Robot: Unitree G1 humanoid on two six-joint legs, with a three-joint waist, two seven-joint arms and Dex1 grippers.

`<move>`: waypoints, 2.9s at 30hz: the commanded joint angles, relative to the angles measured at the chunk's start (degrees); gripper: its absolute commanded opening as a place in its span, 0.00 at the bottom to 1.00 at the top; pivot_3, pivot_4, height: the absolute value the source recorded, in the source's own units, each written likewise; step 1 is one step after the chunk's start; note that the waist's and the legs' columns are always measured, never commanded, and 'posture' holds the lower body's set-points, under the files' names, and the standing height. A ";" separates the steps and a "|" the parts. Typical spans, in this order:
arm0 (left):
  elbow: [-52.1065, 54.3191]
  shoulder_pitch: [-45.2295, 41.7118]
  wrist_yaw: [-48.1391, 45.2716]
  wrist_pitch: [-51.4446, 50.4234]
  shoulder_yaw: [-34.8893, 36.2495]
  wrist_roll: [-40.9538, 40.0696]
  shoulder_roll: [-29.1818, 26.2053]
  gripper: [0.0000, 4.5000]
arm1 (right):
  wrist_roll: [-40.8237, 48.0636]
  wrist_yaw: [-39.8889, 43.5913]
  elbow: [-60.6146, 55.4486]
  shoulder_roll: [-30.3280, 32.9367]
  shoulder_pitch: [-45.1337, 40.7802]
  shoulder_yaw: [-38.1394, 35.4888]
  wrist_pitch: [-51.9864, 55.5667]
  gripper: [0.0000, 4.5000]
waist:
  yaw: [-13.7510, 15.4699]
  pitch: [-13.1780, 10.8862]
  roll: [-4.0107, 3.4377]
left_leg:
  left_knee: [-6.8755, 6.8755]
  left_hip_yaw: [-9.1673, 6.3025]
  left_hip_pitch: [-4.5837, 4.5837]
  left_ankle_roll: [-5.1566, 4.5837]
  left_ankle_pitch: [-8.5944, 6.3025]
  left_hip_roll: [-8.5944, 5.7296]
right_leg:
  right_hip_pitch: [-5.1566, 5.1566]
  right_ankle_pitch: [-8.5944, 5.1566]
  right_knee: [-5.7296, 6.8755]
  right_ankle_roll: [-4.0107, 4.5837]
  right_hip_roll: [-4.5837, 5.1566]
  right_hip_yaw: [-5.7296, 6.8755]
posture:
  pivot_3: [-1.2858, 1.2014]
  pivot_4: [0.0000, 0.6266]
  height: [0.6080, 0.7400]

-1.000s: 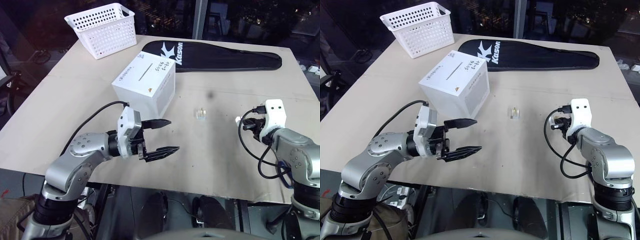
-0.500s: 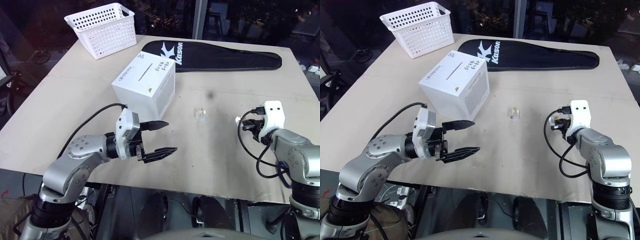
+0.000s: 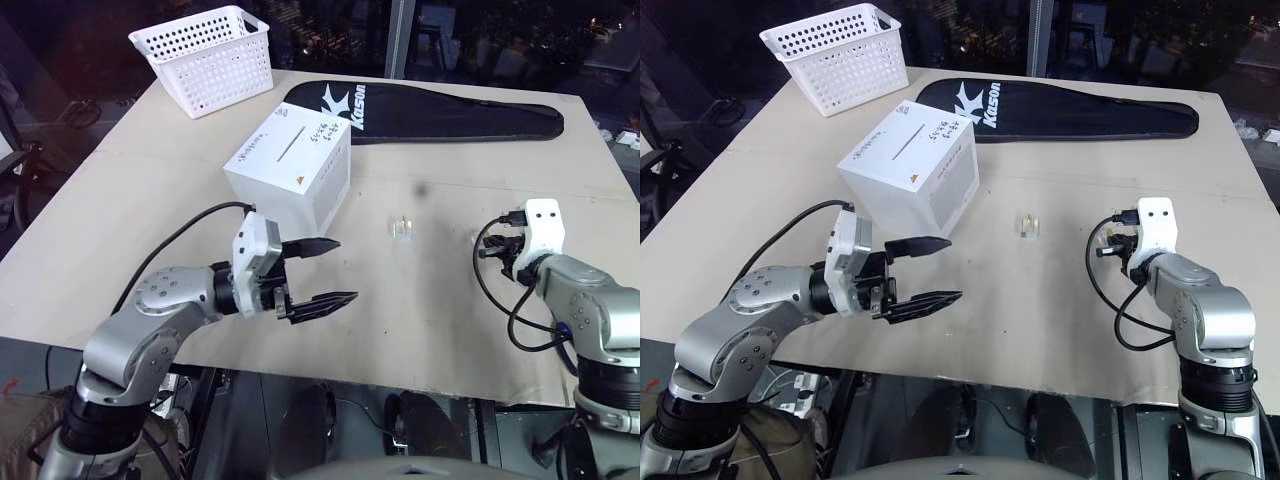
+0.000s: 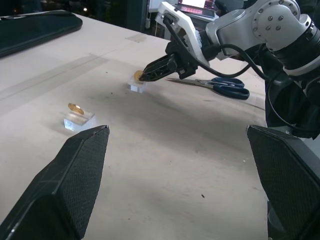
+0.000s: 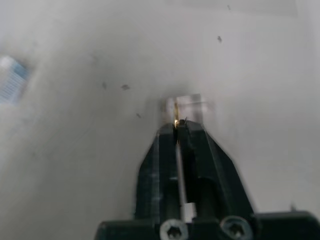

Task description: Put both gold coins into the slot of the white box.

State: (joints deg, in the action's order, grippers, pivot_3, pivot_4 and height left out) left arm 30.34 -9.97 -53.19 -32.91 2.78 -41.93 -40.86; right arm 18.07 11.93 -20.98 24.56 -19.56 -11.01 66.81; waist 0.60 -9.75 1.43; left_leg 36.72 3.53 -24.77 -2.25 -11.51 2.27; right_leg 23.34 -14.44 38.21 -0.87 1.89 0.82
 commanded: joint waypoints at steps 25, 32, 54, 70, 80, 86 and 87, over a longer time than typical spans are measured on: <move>-6.68 -17.74 1.89 -15.96 2.96 -18.98 1.96 0.23 | 33.18 20.45 -21.46 4.41 -5.99 3.12 -3.10 0.00 | -1.23 -0.06 -0.01 | 0.00 -0.05 -0.01 -0.01 0.00 0.04 | -0.01 -0.07 0.01 -0.14 -0.05 0.01 | 0.52 0.24 1.00; -5.61 -17.18 2.43 -16.19 3.04 -18.98 2.31 0.23 | 35.93 20.78 -20.41 5.62 -8.07 5.00 -4.20 0.00 | -1.23 -0.06 -0.01 | 0.00 -0.03 -0.01 -0.01 0.00 0.00 | -0.01 0.01 0.00 0.00 0.02 0.00 | 0.52 0.24 1.00; -5.19 -17.26 2.14 -16.73 2.42 -19.62 2.79 0.11 | 41.92 19.37 -20.08 7.66 -10.13 6.61 -6.19 0.00 | -1.21 -0.06 -0.01 | 0.00 -0.04 -0.02 -0.01 0.00 0.01 | -0.01 0.02 0.01 0.01 0.02 0.00 | 0.52 0.24 1.00; -4.47 -15.37 -0.55 -17.37 2.88 -21.48 2.19 0.01 | 46.60 17.66 -19.21 7.54 -9.61 7.38 -7.32 0.00 | -1.22 -0.06 -0.01 | 0.00 -0.04 -0.01 -0.01 0.00 0.02 | 0.00 0.02 0.01 0.01 0.03 0.00 | 0.52 0.24 1.00; -6.37 -13.95 7.10 -20.66 11.47 -29.59 0.72 0.00 | 43.22 16.88 -19.11 12.51 -8.70 5.35 -10.16 0.73 | -1.22 -0.06 0.00 | 0.00 -0.05 -0.01 -0.01 0.00 0.02 | 0.00 0.01 0.00 0.00 0.06 0.00 | 0.52 0.24 1.00; -9.72 -16.48 20.60 -19.79 19.26 -32.40 -0.44 0.00 | 38.18 18.54 -19.80 16.87 -6.92 2.73 -15.43 0.82 | -1.18 -0.07 0.01 | 0.00 -0.06 -0.02 -0.01 0.00 0.02 | 0.00 -0.06 0.00 -0.12 0.16 0.00 | 0.52 0.24 1.00; -10.38 -17.39 22.68 -18.91 19.97 -31.24 -0.48 0.00 | 37.59 18.70 -19.70 17.43 -7.00 2.41 -16.13 0.82 | -1.15 -0.07 0.02 | 0.00 -0.05 -0.01 -0.01 0.00 0.02 | 0.00 -0.07 0.01 -0.15 0.14 0.01 | 0.52 0.24 1.00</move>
State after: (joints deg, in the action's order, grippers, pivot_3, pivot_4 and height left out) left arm 20.11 -25.50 -33.79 -53.91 20.19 -74.09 -40.62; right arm 56.70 29.93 -39.09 41.22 -26.06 -5.86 53.13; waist -0.55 -9.82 1.45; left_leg 36.72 3.48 -24.78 -2.26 -11.51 2.29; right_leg 23.33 -14.53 38.21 -1.05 2.01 0.84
